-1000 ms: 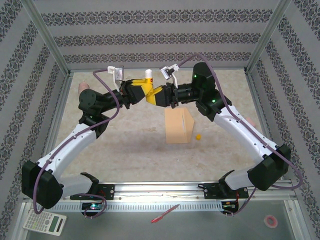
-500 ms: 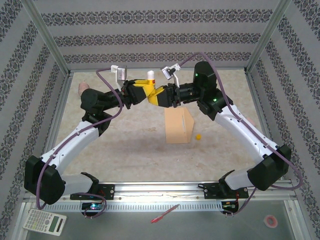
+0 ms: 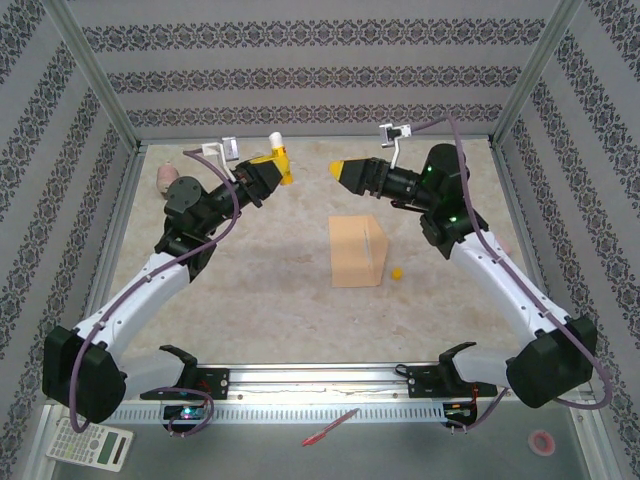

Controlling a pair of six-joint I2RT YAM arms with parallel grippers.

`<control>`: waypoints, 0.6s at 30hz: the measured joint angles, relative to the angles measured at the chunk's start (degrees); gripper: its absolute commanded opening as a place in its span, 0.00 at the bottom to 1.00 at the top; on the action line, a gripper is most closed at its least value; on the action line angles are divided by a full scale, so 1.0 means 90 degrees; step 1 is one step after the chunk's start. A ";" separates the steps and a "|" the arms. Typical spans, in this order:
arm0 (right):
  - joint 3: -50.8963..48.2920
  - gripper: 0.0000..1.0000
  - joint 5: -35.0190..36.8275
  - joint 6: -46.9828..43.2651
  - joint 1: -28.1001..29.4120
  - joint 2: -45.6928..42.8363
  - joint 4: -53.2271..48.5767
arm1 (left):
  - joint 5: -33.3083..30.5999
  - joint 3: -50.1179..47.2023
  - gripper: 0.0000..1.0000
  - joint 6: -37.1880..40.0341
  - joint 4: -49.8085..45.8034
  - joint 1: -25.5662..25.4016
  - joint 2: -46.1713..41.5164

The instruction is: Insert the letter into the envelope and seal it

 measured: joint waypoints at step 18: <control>-0.0396 0.88 0.1710 0.1885 0.0799 0.1965 0.2402 | -0.2072 -0.0933 0.00 -0.2448 0.1892 0.0000 0.0942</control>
